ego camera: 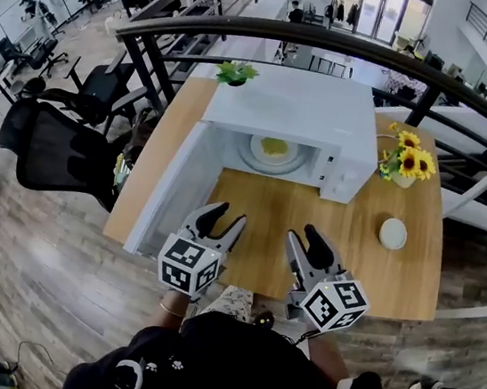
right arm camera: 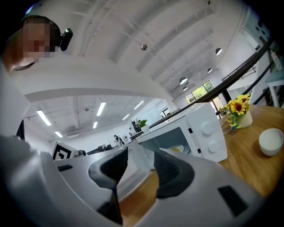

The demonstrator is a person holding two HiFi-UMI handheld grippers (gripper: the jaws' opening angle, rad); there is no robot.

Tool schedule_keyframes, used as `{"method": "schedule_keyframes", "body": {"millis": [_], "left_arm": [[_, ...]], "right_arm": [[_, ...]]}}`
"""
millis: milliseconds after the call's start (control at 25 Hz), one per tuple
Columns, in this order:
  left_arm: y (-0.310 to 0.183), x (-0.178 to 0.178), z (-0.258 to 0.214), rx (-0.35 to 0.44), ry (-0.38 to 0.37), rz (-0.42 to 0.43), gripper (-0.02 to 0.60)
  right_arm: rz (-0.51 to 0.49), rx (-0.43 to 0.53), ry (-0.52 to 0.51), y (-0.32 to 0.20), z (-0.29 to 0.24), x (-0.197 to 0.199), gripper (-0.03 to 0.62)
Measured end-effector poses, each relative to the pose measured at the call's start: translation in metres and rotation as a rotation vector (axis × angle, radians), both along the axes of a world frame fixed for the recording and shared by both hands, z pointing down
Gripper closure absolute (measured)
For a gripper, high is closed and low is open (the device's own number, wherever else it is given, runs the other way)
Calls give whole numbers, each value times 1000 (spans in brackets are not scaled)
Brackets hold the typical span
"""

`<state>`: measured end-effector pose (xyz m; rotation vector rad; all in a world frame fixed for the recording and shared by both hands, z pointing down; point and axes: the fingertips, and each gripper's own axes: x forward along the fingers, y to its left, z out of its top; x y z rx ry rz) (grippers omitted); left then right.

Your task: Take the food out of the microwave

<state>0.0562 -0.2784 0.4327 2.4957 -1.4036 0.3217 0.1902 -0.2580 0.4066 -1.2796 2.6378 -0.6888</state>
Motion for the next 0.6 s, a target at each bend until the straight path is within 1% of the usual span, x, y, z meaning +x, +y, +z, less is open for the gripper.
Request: {"method": "schedule_keyframes", "body": {"millis": [200, 280, 400, 600], "left_arm": [[-45, -7, 1, -4, 33, -14, 422], [-65, -9, 3, -1, 32, -14, 420], [-96, -12, 6, 3, 21, -17, 416], [-139, -16, 20, -28, 38, -31, 413]], "right_arm": [[25, 2, 37, -36, -7, -2, 407], [35, -6, 47, -54, -5, -5, 406], [47, -22, 43, -84, -1, -12, 402], [69, -74, 49, -127, 14, -24, 403]]}}
